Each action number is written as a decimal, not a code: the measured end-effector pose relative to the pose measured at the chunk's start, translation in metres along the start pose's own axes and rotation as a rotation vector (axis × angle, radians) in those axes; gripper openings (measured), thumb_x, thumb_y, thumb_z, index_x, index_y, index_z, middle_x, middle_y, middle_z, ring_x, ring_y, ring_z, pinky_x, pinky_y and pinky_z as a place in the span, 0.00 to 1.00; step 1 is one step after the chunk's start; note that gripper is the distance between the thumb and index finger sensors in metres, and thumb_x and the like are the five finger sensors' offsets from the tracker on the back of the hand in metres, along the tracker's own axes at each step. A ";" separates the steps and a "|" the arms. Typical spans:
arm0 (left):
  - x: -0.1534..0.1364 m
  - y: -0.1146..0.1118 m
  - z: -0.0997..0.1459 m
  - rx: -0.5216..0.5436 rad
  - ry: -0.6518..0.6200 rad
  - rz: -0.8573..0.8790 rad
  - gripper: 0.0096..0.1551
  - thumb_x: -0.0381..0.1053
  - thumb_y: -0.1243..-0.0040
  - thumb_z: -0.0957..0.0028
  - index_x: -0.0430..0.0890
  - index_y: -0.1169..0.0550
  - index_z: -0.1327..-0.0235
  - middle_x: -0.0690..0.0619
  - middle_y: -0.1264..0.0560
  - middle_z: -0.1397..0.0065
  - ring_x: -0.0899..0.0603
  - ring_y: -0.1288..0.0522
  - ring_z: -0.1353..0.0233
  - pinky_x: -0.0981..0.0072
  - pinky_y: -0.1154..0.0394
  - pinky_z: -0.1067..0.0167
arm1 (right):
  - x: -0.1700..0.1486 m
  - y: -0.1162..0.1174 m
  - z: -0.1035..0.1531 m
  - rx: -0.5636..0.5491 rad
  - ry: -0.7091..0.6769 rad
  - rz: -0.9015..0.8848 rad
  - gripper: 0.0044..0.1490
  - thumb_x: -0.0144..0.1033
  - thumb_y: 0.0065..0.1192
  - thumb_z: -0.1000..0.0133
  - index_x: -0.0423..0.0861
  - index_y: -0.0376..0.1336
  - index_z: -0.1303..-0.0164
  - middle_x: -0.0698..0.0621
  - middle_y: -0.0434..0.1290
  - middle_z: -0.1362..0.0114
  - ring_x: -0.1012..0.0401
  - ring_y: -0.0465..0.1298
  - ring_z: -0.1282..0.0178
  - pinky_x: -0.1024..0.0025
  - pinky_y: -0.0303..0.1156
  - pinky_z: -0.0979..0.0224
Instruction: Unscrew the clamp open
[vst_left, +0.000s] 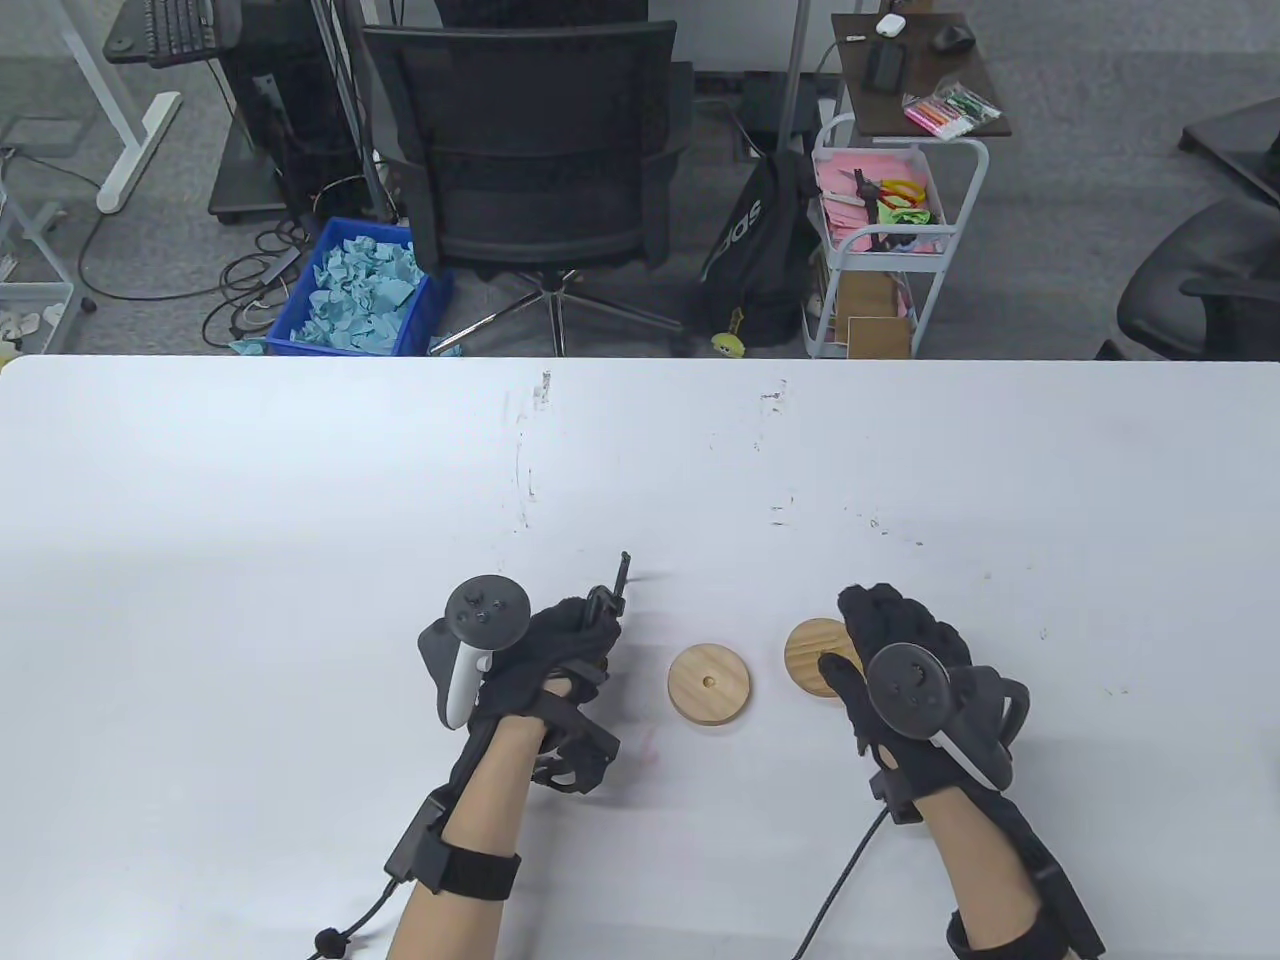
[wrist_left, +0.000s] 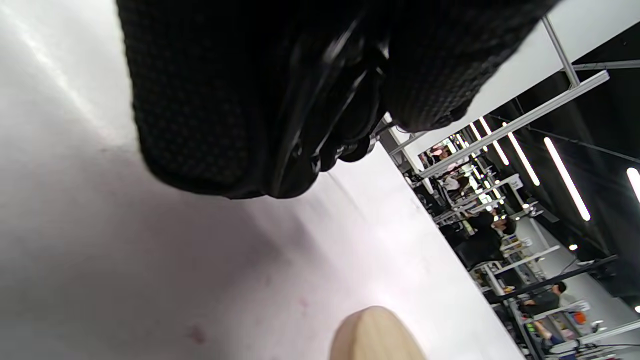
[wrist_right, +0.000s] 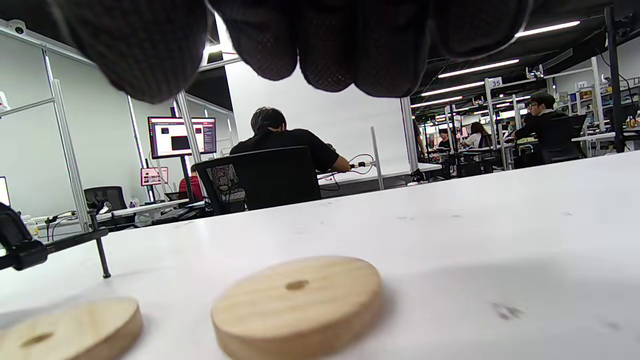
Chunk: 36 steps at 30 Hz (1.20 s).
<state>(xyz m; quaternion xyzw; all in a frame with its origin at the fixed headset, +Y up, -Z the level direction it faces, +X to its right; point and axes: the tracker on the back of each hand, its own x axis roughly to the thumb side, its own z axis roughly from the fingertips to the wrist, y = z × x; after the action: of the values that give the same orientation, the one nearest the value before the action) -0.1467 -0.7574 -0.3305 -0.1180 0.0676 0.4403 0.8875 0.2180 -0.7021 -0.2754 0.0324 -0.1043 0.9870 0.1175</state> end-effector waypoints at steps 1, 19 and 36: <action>0.000 -0.002 0.000 0.003 0.008 -0.021 0.26 0.58 0.29 0.49 0.43 0.17 0.45 0.35 0.21 0.36 0.43 0.09 0.52 0.68 0.08 0.60 | -0.005 0.001 0.003 0.008 0.008 -0.014 0.46 0.58 0.62 0.53 0.53 0.55 0.25 0.49 0.59 0.23 0.44 0.67 0.24 0.40 0.59 0.26; 0.005 -0.001 0.003 0.176 0.092 -0.592 0.30 0.70 0.32 0.53 0.45 0.09 0.63 0.44 0.21 0.34 0.48 0.14 0.54 0.76 0.16 0.65 | -0.027 0.016 0.006 0.085 0.075 -0.008 0.49 0.59 0.61 0.53 0.53 0.51 0.23 0.49 0.56 0.21 0.42 0.62 0.21 0.37 0.54 0.25; 0.006 -0.008 0.002 0.216 0.117 -0.802 0.32 0.69 0.33 0.53 0.44 0.16 0.51 0.38 0.28 0.28 0.36 0.20 0.43 0.62 0.19 0.54 | -0.026 0.017 0.006 0.109 0.074 0.003 0.49 0.59 0.61 0.53 0.53 0.51 0.23 0.49 0.55 0.21 0.42 0.61 0.21 0.37 0.54 0.24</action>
<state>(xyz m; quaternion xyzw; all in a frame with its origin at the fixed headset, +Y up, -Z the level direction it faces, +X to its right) -0.1369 -0.7568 -0.3288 -0.0662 0.1124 0.0427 0.9905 0.2390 -0.7254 -0.2747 0.0020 -0.0461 0.9920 0.1177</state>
